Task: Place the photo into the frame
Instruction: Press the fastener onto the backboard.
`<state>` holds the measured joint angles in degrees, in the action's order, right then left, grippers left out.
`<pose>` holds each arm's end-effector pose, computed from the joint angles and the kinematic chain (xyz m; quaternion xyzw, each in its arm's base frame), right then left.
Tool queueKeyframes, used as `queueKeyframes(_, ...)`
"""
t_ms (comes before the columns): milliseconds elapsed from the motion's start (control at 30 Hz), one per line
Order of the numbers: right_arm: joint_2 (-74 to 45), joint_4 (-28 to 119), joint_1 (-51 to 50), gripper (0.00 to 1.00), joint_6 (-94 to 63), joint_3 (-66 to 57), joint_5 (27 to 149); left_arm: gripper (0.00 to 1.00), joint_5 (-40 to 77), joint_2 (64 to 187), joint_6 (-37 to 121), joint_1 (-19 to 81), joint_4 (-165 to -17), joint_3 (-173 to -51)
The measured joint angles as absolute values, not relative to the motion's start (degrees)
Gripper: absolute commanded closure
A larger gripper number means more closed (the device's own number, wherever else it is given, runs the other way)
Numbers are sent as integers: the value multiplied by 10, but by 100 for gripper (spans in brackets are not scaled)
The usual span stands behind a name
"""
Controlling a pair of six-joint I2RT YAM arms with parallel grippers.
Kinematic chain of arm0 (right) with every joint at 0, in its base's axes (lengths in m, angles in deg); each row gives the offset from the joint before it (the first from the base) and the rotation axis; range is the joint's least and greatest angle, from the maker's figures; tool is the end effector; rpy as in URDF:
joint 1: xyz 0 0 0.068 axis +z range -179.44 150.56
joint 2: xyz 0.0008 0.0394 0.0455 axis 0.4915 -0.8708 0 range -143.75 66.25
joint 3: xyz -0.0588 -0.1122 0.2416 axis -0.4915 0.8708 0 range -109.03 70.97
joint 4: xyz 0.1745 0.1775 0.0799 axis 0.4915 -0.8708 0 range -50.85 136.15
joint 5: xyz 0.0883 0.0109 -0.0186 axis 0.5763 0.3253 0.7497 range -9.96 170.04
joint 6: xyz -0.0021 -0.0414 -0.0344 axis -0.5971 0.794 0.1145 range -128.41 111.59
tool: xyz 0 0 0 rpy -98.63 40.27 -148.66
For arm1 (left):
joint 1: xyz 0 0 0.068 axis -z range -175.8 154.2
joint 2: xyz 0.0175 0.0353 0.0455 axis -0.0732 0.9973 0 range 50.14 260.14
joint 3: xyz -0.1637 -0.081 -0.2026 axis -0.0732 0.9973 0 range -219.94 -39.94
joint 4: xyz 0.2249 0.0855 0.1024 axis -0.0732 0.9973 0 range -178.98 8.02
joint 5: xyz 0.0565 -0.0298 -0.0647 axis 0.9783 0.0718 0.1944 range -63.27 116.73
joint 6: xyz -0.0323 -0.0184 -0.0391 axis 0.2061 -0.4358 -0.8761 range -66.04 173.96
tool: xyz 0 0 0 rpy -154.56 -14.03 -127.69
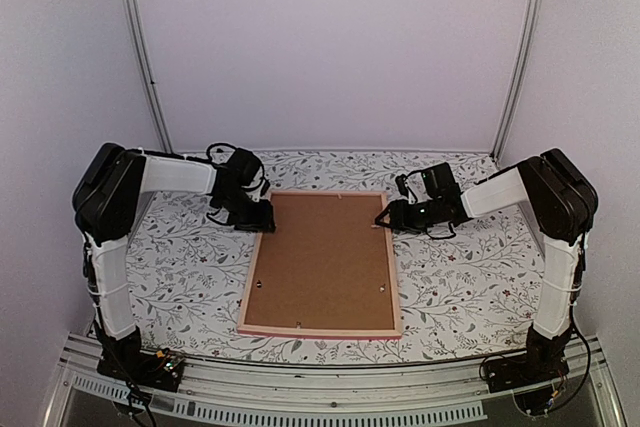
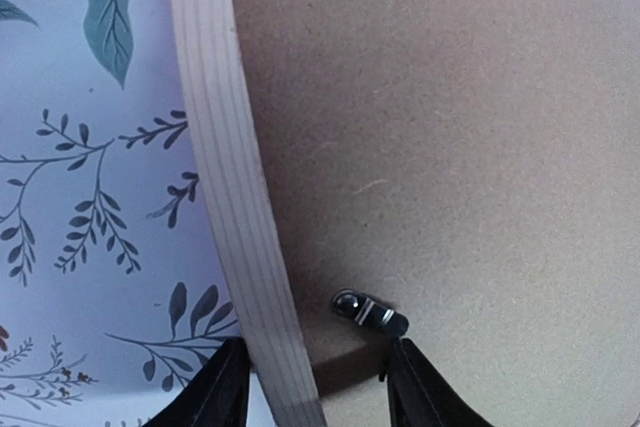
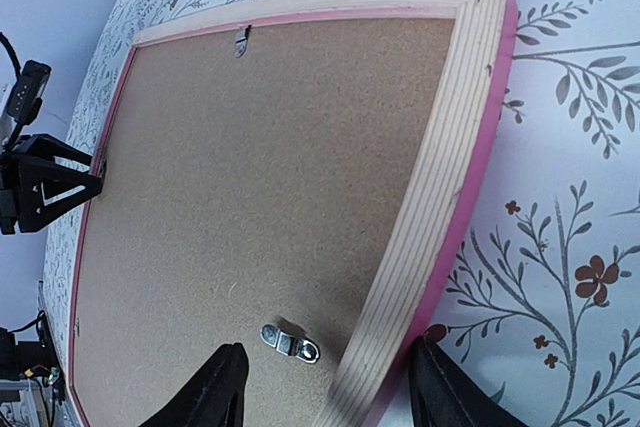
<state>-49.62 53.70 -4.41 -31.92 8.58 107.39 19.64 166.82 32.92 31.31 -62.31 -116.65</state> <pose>0.3579 0.1851 0.1140 -0.1006 0.8994 0.3496 0.2422 0.3614 -0.1899 0.1375 0.0642 0.9754 -0.1377 0.1597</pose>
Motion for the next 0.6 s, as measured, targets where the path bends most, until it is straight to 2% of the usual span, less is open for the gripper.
queueKeyframes(333,-495,542,-44,42,-322,89,1074,53,213,1692,332,314,-594,-1209)
queueKeyframes(600,-495,544,-44,42,-322,92,1075,50,225,1710,334,314,-597,-1236)
